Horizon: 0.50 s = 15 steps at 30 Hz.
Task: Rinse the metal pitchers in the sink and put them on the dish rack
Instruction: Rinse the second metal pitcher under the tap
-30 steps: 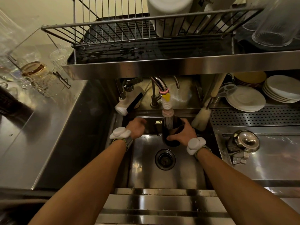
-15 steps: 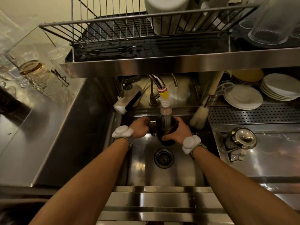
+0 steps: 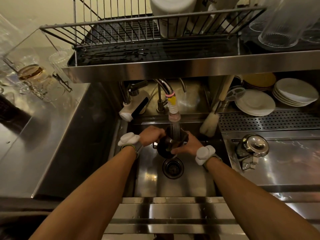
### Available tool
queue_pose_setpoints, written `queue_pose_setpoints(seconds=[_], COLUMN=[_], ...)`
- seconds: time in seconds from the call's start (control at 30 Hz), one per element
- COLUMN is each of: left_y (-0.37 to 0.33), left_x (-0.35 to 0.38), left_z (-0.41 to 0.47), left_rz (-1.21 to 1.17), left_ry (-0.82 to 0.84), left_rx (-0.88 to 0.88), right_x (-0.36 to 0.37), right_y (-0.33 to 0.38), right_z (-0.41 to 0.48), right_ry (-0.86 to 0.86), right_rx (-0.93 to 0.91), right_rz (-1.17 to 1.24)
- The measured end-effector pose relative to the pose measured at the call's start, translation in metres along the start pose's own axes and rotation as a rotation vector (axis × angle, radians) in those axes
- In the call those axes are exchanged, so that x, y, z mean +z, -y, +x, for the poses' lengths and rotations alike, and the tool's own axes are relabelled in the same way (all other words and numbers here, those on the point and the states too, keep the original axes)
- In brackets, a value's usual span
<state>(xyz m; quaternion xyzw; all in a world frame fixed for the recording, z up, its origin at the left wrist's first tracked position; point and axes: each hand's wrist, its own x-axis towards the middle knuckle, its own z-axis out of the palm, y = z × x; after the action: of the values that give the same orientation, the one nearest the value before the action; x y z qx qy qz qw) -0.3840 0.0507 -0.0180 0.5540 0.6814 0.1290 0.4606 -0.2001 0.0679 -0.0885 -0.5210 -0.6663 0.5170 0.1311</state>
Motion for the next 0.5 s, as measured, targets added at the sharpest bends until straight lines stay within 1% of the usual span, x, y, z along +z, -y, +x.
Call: queue_pose_setpoints(seconds=[0.07, 0.1, 0.17, 0.27, 0.4, 0.5], left_y=[-0.001, 0.000, 0.003, 0.008, 0.007, 0.001], left_x=[0.003, 0.004, 0.006, 0.004, 0.002, 0.002], left_z=[0.000, 0.001, 0.002, 0.000, -0.005, -0.006], left_rz=[0.039, 0.092, 0.246, 0.453, 0.678, 0.820], left_ry=[-0.029, -0.043, -0.079, -0.132, -0.225, -0.241], left_rx=[0.009, 0.025, 0.070, 0.131, 0.224, 0.287], right_x=[-0.002, -0.002, -0.003, -0.011, -0.015, -0.019], right_y=[0.009, 0.009, 0.010, 0.003, 0.005, 0.008], right_z=[-0.012, -0.015, -0.022, -0.022, -0.021, -0.020], right_ry=[-0.022, -0.044, -0.090, -0.112, -0.112, -0.104], right_rx=[0.089, 0.148, 0.232, 0.239, 0.247, 0.237], right_rz=[-0.023, 0.019, 0.017, -0.088, -0.122, -0.145])
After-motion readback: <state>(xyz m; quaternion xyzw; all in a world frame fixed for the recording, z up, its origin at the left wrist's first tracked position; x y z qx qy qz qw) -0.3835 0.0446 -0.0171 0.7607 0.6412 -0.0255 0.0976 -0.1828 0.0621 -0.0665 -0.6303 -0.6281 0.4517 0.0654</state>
